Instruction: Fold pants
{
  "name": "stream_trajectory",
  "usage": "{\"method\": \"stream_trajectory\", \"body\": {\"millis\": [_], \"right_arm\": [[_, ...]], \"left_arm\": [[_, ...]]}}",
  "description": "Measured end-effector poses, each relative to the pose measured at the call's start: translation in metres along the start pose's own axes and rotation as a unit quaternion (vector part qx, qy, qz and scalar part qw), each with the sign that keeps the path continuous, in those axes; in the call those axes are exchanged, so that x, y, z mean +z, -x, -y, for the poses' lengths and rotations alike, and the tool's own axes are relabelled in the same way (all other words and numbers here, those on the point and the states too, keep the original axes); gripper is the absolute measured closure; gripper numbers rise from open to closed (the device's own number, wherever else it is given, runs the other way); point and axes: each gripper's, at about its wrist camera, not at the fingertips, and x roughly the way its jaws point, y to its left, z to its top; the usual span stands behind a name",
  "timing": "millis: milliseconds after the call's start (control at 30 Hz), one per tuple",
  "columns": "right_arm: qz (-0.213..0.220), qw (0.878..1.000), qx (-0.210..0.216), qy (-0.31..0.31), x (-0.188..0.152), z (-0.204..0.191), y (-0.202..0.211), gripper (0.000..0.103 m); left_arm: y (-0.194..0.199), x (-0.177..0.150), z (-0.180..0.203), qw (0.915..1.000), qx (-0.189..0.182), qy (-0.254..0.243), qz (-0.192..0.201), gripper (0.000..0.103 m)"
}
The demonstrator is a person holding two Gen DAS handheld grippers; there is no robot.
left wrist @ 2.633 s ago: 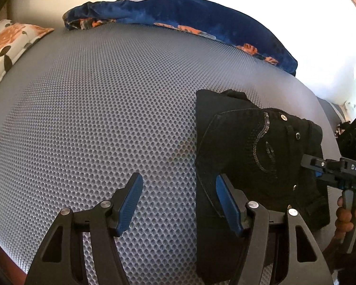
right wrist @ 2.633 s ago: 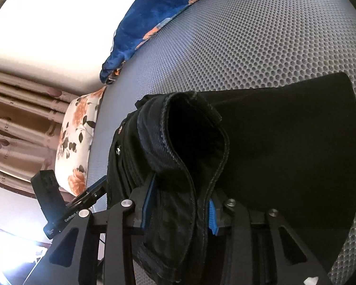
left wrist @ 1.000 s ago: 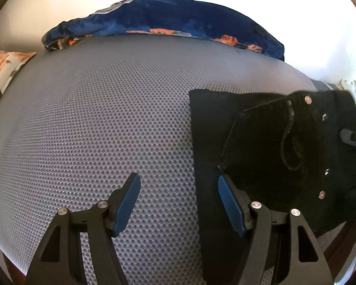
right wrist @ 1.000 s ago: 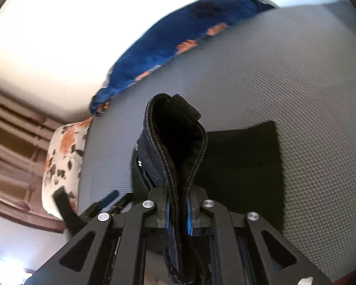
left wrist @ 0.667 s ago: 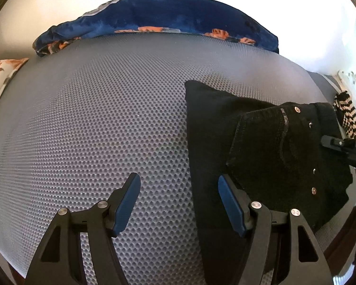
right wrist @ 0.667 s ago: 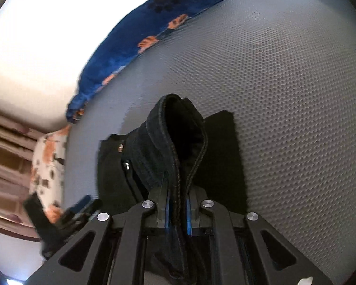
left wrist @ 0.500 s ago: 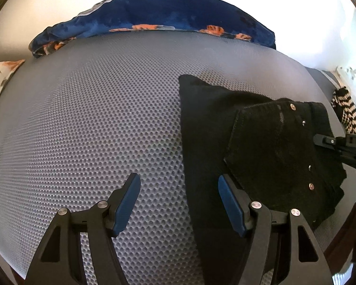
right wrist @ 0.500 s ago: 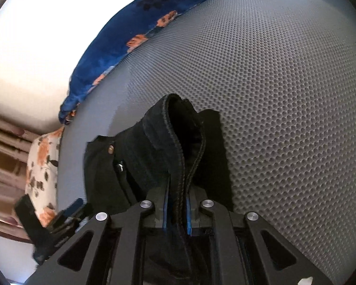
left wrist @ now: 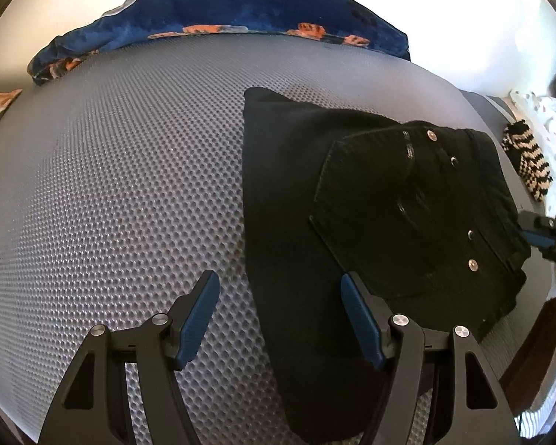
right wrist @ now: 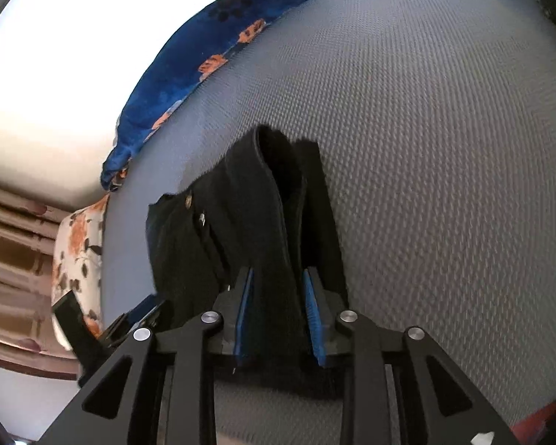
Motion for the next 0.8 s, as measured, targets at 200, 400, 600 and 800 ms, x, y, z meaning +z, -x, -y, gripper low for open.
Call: {"method": "stream_trajectory", "body": {"millis": [200,400,600,800], "right_arm": [[0.007,1.000,-0.018,0.015,-0.021,-0.005,0.006,0.091],[0.031,0.997,-0.048,0.044,-0.036,-0.022,0.026,0.093],[0.018,0.996,-0.081,0.038,-0.045,-0.003,0.011,0.094],[0.013,0.995,-0.089,0.038,-0.041,0.000,-0.002,0.093]], "left_arm": [[0.001,-0.006,0.005,1.0000,-0.004,-0.005,-0.002,0.034],[0.005,-0.017,0.009,0.9996,-0.012,-0.025,-0.010,0.034],[0.010,-0.028,0.010,0.9992,-0.015,-0.037,-0.009,0.034],[0.010,-0.028,0.012,0.9991,-0.009,-0.041,-0.004,0.032]]}}
